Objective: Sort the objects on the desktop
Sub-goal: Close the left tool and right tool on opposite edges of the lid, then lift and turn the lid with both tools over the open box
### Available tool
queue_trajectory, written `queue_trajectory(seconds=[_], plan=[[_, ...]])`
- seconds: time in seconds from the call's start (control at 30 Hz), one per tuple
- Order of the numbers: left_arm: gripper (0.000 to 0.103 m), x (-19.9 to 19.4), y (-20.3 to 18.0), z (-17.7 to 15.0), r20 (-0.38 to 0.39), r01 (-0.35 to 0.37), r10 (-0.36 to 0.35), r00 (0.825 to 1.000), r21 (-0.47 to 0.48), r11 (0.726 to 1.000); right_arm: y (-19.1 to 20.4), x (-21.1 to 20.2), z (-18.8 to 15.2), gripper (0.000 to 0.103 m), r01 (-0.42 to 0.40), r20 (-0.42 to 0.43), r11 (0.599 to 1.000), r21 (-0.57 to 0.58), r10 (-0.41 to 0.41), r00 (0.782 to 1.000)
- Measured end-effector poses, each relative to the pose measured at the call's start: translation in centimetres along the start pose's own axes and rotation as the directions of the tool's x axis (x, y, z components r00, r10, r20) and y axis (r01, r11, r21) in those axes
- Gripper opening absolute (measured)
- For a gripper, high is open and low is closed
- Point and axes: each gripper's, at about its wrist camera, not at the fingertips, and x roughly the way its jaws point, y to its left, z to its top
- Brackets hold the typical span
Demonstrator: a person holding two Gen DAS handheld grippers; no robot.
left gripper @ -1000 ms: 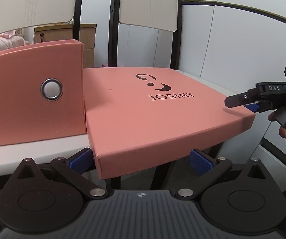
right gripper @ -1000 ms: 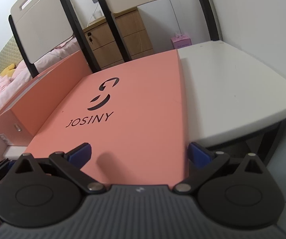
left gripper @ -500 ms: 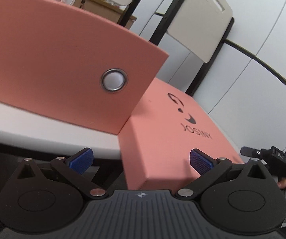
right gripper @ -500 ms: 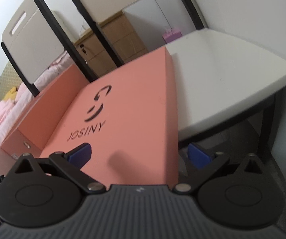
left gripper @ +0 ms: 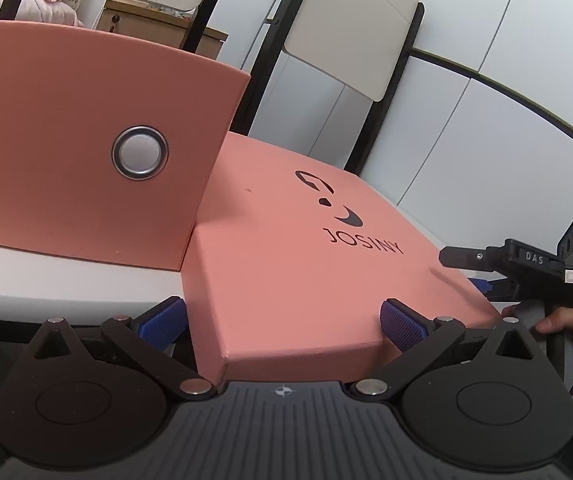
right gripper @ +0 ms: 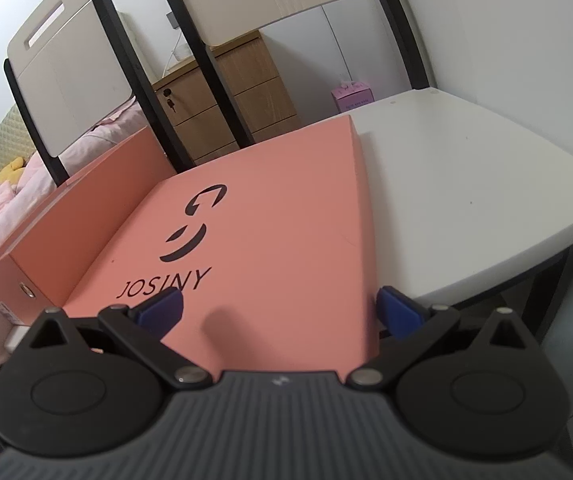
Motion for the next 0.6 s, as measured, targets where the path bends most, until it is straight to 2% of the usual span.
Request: queue_trajectory(seconds=[0.3, 0.5, 0.6], plan=[[0.103, -1.5, -0.7, -0.7, -0.043, 0.007, -0.008, 0.999, -0.019, 1.0, -0.5, -1.4, -0.4, 0.103, -0.031, -0.019, 0.999, 0.035, 0.032, 0.999], [0.103, -0.9, 1.0, -0.4, -0.041, 0.062, -0.068, 0.997, -0.129, 0.99, -1.0, -2.3, -0.6, 0.103, -0.057, -0.019, 0.996, 0.075, 0.058, 0.998], [0.103, -0.5, 1.6, -0.4, -0.047, 0.056, -0.064, 0.997, -0.162, 0.985, -1.3, -1.8, -0.5, 0.103, -0.058, -0.02, 0.994, 0.091, 0.06, 0.998]])
